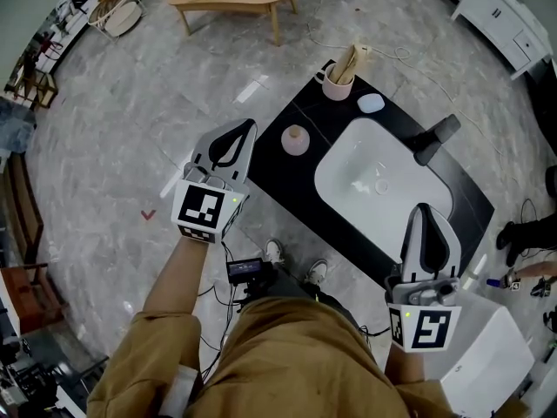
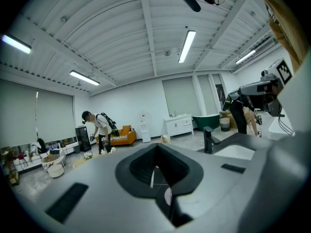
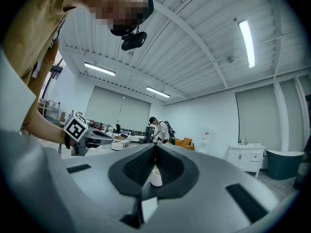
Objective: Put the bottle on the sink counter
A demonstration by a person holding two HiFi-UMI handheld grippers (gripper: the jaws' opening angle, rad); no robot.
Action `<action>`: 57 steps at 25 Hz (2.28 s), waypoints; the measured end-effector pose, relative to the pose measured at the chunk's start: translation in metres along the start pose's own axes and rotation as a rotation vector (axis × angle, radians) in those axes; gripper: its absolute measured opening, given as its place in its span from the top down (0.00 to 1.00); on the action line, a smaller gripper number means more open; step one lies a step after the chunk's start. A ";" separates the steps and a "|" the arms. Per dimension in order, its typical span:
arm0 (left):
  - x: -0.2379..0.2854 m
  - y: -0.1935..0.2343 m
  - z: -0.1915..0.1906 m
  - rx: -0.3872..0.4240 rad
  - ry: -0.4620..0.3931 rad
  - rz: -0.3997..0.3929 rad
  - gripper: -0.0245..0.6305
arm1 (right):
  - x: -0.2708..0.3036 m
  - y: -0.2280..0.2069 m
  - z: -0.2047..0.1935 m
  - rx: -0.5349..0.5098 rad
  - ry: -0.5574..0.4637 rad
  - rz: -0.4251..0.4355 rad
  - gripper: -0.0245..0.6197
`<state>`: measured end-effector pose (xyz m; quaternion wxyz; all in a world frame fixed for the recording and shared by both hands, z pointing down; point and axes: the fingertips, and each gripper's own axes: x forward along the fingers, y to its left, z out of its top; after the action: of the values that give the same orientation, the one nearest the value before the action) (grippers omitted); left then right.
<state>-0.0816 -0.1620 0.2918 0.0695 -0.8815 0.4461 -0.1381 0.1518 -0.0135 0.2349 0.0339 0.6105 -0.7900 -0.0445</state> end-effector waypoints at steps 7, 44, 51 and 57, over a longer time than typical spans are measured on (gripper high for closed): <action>-0.015 -0.007 0.033 -0.024 -0.032 0.000 0.96 | -0.002 -0.006 0.006 -0.008 -0.020 0.001 0.95; -0.143 -0.004 0.131 -0.087 -0.215 0.087 0.96 | -0.048 -0.059 0.043 0.077 -0.096 -0.085 0.95; -0.162 -0.003 0.132 -0.125 -0.220 0.109 0.96 | -0.056 -0.068 0.047 0.067 -0.103 -0.110 0.95; -0.170 0.001 0.136 -0.168 -0.245 0.125 0.96 | -0.061 -0.074 0.051 0.072 -0.104 -0.123 0.95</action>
<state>-0.1372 -0.0257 0.1311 0.0580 -0.8649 0.4983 0.0128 0.2325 0.0283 0.1759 -0.0318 0.6555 -0.7529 -0.0497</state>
